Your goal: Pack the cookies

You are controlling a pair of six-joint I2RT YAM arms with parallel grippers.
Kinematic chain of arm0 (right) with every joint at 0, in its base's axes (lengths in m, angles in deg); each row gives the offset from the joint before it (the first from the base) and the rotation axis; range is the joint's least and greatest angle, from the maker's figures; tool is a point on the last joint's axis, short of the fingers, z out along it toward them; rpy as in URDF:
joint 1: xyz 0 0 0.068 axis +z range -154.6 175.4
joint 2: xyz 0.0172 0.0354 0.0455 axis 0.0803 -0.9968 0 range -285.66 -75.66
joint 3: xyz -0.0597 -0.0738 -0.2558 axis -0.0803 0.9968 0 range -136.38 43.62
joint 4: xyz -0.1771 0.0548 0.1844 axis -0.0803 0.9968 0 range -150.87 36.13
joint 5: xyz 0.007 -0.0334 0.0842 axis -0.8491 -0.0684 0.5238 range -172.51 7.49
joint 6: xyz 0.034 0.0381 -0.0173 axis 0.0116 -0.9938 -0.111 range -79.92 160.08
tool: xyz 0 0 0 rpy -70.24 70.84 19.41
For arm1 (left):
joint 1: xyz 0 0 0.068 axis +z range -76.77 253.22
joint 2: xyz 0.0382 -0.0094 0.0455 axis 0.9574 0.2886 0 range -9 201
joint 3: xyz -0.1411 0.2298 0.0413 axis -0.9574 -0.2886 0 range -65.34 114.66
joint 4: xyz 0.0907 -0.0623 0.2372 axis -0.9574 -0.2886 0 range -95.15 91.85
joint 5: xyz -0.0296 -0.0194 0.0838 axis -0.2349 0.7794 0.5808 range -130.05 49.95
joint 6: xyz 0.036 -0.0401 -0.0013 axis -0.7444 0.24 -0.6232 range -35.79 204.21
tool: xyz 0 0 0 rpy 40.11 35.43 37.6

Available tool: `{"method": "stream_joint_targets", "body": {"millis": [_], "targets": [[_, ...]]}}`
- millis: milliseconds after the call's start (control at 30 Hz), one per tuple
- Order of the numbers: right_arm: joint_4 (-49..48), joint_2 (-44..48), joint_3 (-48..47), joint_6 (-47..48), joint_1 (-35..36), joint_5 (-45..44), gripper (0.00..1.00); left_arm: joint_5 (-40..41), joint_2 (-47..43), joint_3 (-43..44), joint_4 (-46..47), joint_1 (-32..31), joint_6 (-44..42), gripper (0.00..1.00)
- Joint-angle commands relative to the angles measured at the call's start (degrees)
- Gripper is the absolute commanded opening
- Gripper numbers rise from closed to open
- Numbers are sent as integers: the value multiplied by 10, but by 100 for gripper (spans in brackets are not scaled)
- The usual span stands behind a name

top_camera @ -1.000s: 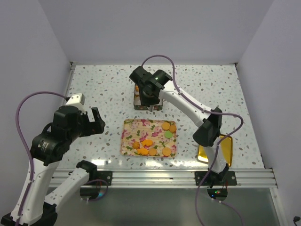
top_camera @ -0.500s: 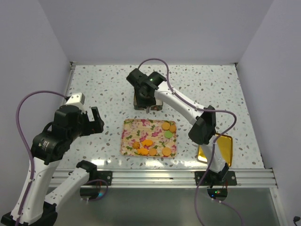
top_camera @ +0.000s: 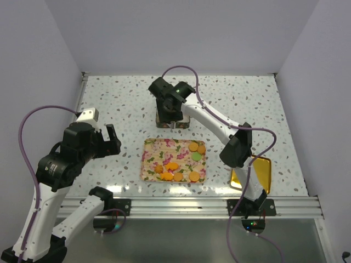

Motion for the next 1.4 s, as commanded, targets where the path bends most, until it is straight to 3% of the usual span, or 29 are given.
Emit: {"method": "stream_joint_targets", "body": {"millis": [0,233,467,800,1033,1367], "targets": [[1,47,-17,8,-2,-13,51,5,1,18,19,-3,-6,100],[-3,152,67,-8,9,-20,50,5,-7,13,19,-3,0,100],[19,242,164,-46,85,-41,51,6,-15,1,23,-3,10,100],[-25,410,473,-163,172,-15,52,-1,-34,-24,24,-3,17,100],[-25,442,517,-221,240,-14,53,-12,-32,-31,28,-3,20,100],[-50,387,514,-233,287,-12,54,-9,-46,-26,11,-3,27,100]]}}
